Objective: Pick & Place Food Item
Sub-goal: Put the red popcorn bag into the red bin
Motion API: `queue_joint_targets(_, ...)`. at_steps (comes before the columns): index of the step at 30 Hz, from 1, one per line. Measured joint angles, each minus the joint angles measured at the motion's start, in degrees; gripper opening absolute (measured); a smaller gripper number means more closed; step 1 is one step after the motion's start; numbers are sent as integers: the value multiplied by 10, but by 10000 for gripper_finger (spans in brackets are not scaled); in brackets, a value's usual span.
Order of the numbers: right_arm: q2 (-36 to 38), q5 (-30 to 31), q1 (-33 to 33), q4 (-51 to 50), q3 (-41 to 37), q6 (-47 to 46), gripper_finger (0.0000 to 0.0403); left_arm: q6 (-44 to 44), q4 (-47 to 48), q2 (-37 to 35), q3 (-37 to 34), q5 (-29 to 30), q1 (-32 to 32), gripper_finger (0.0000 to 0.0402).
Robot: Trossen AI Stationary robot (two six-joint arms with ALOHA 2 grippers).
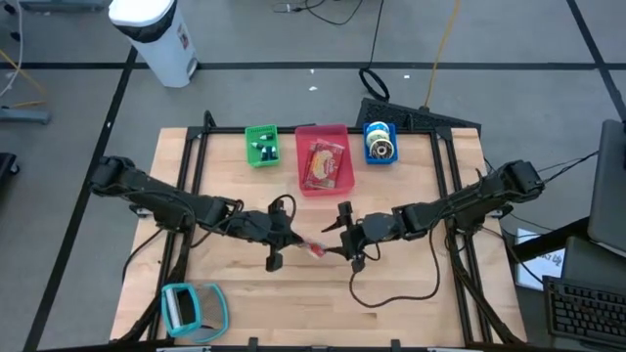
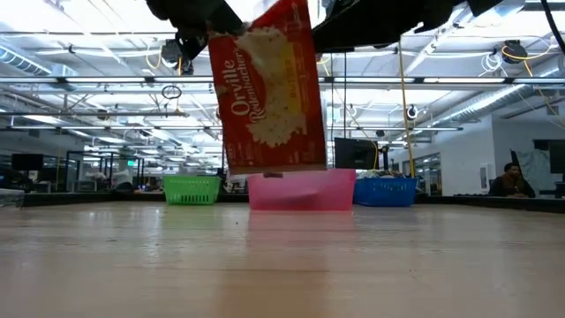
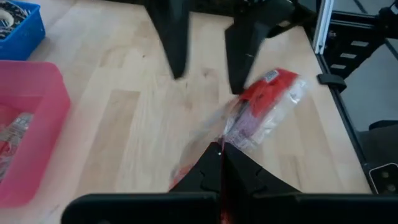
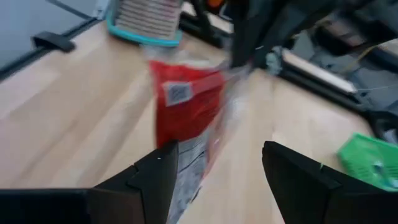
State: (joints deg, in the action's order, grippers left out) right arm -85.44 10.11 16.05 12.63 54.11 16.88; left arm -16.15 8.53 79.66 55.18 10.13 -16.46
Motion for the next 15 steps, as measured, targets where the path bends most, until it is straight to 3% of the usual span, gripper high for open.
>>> queue_joint_targets(8,-6,-12,1,-54,0,-56,222,19,12,-1,1,13,2,0)
queue_joint_targets(15,-31,-10,1,34,0,-49,222,23,6,-1,1,13,1,0)
